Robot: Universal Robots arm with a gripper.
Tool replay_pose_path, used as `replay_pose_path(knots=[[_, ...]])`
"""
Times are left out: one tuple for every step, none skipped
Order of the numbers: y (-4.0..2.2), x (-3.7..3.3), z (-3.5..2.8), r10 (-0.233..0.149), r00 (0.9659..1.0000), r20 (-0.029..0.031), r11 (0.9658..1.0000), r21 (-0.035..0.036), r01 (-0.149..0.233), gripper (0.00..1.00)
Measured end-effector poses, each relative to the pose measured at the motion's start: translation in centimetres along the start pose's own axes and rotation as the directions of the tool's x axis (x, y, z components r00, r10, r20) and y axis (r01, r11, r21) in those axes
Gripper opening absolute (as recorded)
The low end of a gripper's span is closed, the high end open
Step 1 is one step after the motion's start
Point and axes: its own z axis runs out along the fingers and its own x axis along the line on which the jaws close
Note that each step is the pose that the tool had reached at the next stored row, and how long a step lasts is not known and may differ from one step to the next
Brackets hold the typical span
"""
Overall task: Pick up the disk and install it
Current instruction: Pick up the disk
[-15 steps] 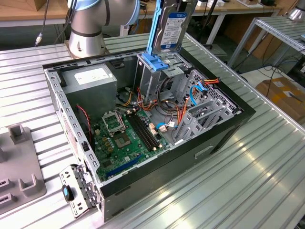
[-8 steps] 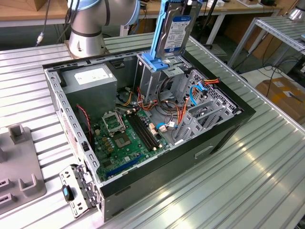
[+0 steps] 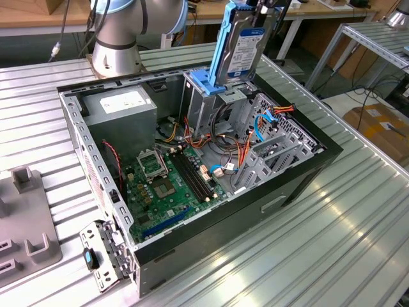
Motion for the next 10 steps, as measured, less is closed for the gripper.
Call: replay_pose_path(knots=[[-0.01,0.33,0.0,0.0,1.0,0.0002,1.0,0.0,0.0,0.35],[-0.03,0.57,0.0,0.0,1.0,0.0003,1.0,0.0,0.0,0.35],[-0.04,0.86,-0.01,0.0,1.0,0.0002,1.0,0.0,0.0,0.35],[-0.06,1.23,-0.03,0.0,1.0,0.0,1.0,0.0,0.0,0.35],[-0.07,1.59,-0.03,0.0,1.0,0.0001,1.0,0.0,0.0,0.35],[-0.08,1.82,-0.04,0.0,1.0,0.0002,1.0,0.0001,0.0,0.35],[-0.1,2.13,-0.04,0.0,1.0,0.0002,1.0,0.0,0.0,0.35],[-0.11,2.4,-0.05,0.0,1.0,0.0002,1.0,0.0,0.0,0.35],[-0.12,2.65,-0.06,0.0,1.0,0.0001,1.0,0.0,0.0,0.35],[-0.13,3.01,-0.07,0.0,1.0,0.0,1.0,0.0,0.0,0.35]])
